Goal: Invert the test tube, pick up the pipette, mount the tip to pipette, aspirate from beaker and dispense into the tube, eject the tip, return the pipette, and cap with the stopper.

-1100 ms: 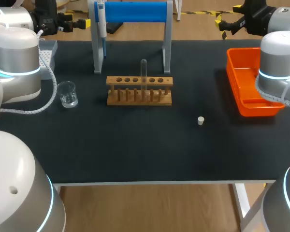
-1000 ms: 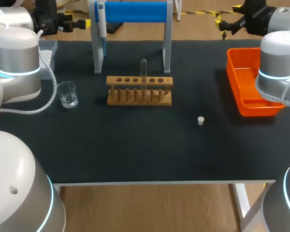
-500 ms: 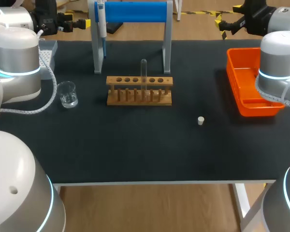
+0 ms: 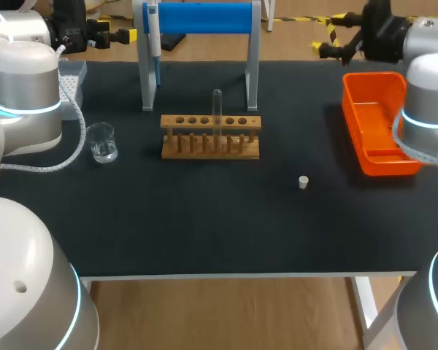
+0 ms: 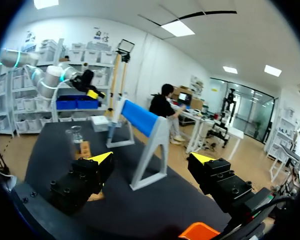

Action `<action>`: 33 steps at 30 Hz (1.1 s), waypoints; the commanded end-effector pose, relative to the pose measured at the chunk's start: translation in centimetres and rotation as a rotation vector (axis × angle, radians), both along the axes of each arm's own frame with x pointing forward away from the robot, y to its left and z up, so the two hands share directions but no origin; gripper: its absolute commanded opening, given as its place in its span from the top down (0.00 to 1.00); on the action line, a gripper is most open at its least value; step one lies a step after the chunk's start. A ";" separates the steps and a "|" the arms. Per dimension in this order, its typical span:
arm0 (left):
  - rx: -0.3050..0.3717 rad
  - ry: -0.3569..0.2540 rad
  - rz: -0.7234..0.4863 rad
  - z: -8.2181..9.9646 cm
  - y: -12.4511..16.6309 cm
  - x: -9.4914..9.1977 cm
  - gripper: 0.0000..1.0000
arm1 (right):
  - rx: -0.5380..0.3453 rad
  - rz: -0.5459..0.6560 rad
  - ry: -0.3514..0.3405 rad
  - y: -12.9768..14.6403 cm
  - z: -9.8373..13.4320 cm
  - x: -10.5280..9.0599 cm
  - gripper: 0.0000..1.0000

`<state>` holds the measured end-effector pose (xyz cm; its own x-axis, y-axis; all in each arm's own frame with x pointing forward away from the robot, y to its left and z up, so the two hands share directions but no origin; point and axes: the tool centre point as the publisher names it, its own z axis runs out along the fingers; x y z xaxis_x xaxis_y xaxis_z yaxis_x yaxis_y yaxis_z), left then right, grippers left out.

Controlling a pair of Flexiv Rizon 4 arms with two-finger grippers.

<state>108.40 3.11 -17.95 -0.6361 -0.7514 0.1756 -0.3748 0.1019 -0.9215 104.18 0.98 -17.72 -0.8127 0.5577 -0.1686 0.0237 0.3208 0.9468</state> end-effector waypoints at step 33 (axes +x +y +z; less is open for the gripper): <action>-0.002 -0.005 0.005 -0.2 -0.1 0.0 0.00 | 0.032 0.398 -0.039 6.2 -6.2 -15.9 0.00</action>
<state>108.39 3.10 -17.95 -0.6359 -0.7515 0.1754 -0.3748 0.1020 -0.9215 88.42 7.23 -23.92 -0.9598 0.2062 -0.1903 -0.1320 0.2669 0.9546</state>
